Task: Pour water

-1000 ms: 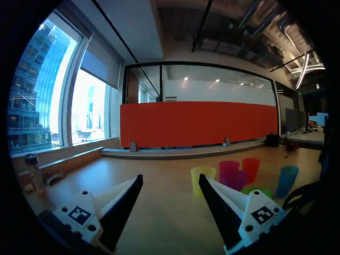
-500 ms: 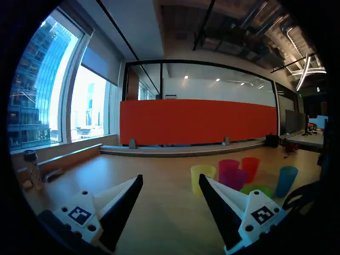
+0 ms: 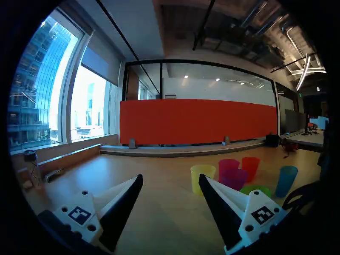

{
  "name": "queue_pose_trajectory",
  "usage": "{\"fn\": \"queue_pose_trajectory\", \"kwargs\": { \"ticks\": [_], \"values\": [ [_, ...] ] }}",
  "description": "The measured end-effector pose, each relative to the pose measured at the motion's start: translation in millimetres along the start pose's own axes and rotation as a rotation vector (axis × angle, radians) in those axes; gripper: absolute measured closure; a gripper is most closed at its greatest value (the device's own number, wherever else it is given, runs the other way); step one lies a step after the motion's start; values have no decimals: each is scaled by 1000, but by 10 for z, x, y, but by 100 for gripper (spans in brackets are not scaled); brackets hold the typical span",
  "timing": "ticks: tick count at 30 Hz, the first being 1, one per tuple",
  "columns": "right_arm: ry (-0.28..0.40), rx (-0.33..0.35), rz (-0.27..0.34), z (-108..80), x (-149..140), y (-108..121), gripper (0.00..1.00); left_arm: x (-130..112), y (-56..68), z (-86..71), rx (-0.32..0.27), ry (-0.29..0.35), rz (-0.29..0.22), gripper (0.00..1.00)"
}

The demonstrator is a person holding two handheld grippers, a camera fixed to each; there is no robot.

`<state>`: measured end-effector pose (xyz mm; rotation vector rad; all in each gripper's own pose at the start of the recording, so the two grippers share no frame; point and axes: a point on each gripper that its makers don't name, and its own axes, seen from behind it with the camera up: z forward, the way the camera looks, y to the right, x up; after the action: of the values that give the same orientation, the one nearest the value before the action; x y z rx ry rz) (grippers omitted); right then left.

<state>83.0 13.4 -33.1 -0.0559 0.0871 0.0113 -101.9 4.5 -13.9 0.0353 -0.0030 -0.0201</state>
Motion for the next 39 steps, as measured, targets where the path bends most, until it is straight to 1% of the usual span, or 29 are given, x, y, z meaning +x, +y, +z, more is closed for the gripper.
{"fn": "queue_pose_trajectory", "kwargs": {
  "ticks": [4, 8, 24, 32, 39],
  "values": [
    [-2, 10, -20, 14, -60, -40, 1, 2, -2, -1, 0, 0, 0, 2],
    [-5, 22, -28, 33, -137, -96, 0, 2, -2, -2, 0, 0, 0, 2],
    [-20, 65, -20, 175, -493, -269, 1, -5, -1, 2, 0, 0, 0, 2],
    [-26, 61, 21, 209, -595, -226, 1, -5, 1, 1, 0, 0, 1, 2],
    [-58, 42, 18, 224, -758, -157, 1, -6, 1, -1, 0, 0, 0, 2]
  ]
}}
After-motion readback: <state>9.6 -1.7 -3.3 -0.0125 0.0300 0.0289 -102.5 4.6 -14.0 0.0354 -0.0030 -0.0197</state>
